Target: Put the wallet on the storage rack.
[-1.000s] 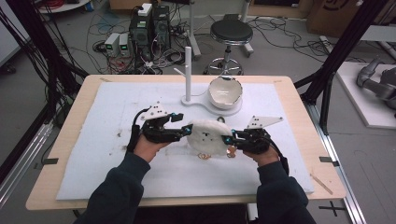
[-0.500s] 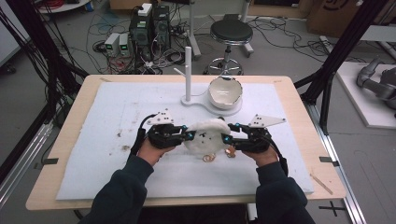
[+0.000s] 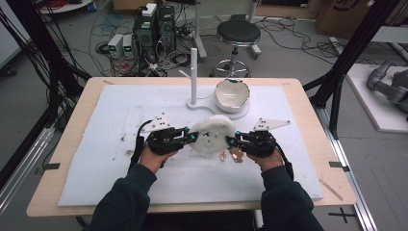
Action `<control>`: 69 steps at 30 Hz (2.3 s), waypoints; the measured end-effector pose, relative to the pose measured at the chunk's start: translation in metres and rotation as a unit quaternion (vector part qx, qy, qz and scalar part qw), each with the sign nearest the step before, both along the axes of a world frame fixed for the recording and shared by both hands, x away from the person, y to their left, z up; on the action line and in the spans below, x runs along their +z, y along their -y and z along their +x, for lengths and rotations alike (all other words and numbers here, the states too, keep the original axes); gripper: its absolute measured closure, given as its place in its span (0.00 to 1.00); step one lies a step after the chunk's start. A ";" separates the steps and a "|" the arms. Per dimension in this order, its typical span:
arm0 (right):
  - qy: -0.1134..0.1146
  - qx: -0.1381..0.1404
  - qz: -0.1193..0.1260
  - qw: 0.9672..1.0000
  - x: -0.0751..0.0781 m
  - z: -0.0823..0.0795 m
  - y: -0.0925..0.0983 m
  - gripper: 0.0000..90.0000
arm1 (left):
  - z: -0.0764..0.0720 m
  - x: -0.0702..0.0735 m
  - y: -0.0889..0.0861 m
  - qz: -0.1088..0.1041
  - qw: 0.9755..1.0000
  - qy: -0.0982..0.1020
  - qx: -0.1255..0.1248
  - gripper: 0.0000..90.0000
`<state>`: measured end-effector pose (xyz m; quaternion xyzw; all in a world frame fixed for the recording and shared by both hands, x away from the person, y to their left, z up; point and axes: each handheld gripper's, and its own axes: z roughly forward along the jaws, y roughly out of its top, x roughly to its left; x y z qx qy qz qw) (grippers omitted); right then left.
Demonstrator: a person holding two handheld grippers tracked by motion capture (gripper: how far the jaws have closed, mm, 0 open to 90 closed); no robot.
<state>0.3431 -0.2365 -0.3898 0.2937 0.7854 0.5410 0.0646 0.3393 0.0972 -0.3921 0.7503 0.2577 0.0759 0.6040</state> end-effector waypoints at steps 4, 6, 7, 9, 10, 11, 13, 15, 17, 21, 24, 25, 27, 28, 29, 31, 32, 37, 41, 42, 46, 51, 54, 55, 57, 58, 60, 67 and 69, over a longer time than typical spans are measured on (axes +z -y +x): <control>0.023 -0.015 -0.009 1.000 0.008 0.004 -0.004 0.89 | 0.001 -0.006 0.005 0.044 0.999 -0.025 0.006 0.84; 0.034 -0.014 -0.022 0.999 0.012 0.005 -0.008 0.89 | 0.002 -0.010 0.002 0.045 0.998 -0.037 0.018 0.81; 0.044 -0.012 -0.033 0.998 0.014 0.006 -0.011 0.89 | 0.002 -0.012 0.000 0.044 0.998 -0.041 0.025 0.79; 0.059 -0.013 -0.050 0.997 0.018 0.006 -0.016 0.89 | 0.002 -0.013 -0.002 0.052 0.997 -0.037 0.035 0.71; 0.068 -0.017 -0.057 0.996 0.021 0.006 -0.018 0.89 | 0.002 -0.015 -0.009 0.062 0.995 -0.043 0.059 0.67; 0.075 -0.023 -0.058 0.995 0.024 0.008 -0.018 0.89 | 0.002 -0.016 -0.014 0.061 0.995 -0.044 0.072 0.65; 0.084 -0.033 -0.060 0.994 0.032 0.012 -0.017 0.89 | 0.001 -0.017 -0.025 0.060 0.993 -0.045 0.092 0.57; 0.094 -0.046 -0.067 0.992 0.039 0.016 -0.014 0.89 | -0.001 -0.018 -0.038 0.051 0.992 -0.047 0.107 0.54; 0.103 -0.055 -0.076 0.990 0.047 0.022 -0.012 0.89 | -0.004 -0.017 -0.051 0.045 0.990 -0.049 0.122 0.48; 0.124 -0.067 -0.101 0.985 0.066 0.037 -0.009 0.89 | -0.011 -0.016 -0.078 0.028 0.987 -0.044 0.151 0.43; 0.140 -0.073 -0.118 0.980 0.081 0.052 -0.008 0.89 | -0.013 -0.016 -0.089 0.021 0.985 -0.040 0.165 0.38; 0.140 -0.073 -0.118 0.980 0.081 0.052 -0.008 0.89 | -0.014 -0.017 -0.094 0.015 0.984 -0.041 0.171 0.38; 0.150 -0.078 -0.134 0.977 0.094 0.069 -0.008 0.89 | -0.016 -0.019 -0.102 0.010 0.983 -0.039 0.181 0.30; 0.159 -0.079 -0.139 0.974 0.097 0.075 -0.008 0.89 | -0.016 -0.019 -0.105 0.009 0.982 -0.038 0.185 0.25; 0.160 -0.082 -0.141 0.973 0.099 0.080 -0.008 0.89 | -0.017 -0.020 -0.109 0.010 0.981 -0.036 0.191 0.21; 0.163 -0.086 -0.150 0.971 0.101 0.086 -0.007 0.89 | -0.017 -0.021 -0.114 0.007 0.980 -0.034 0.198 0.20; 0.164 -0.092 -0.148 0.971 0.102 0.097 -0.005 0.89 | -0.018 -0.022 -0.118 0.005 0.978 -0.035 0.204 0.20; 0.181 -0.114 -0.175 0.961 0.098 0.122 -0.003 0.89 | -0.018 -0.025 -0.120 0.003 0.979 -0.041 0.201 0.20; 0.188 -0.129 -0.180 0.957 0.095 0.133 0.000 0.89 | -0.017 -0.027 -0.118 0.005 0.979 -0.043 0.199 0.21; 0.194 -0.134 -0.192 0.953 0.091 0.138 0.002 0.89 | -0.017 -0.028 -0.118 0.002 0.979 -0.043 0.198 0.21; 0.201 -0.140 -0.236 0.940 0.084 0.143 0.005 0.89 | -0.016 -0.029 -0.119 0.003 0.979 -0.047 0.198 0.21; 0.212 -0.143 -0.286 0.923 0.075 0.143 0.005 0.89 | -0.016 -0.030 -0.118 0.000 0.979 -0.049 0.199 0.21; 0.213 -0.141 -0.314 0.915 0.069 0.143 0.003 0.89 | -0.016 -0.031 -0.117 0.000 0.979 -0.052 0.198 0.21; 0.215 -0.137 -0.327 0.910 0.068 0.142 0.001 0.89 | -0.016 -0.031 -0.117 0.000 0.979 -0.052 0.199 0.21; 0.214 -0.128 -0.346 0.904 0.063 0.142 -0.003 0.89 | -0.016 -0.031 -0.117 0.000 0.979 -0.053 0.199 0.21; 0.212 -0.123 -0.356 0.902 0.061 0.143 -0.006 0.89 | -0.016 -0.031 -0.118 -0.002 0.979 -0.053 0.198 0.21; 0.210 -0.117 -0.364 0.900 0.058 0.144 -0.008 0.89 | -0.016 -0.032 -0.118 -0.002 0.978 -0.053 0.199 0.21; 0.166 -0.126 -0.361 0.909 0.043 0.150 -0.014 0.86 | -0.016 -0.032 -0.121 -0.003 0.978 -0.055 0.200 0.21; 0.121 -0.115 -0.326 0.931 0.045 0.147 -0.007 0.70 | -0.016 -0.033 -0.121 -0.001 0.978 -0.056 0.199 0.21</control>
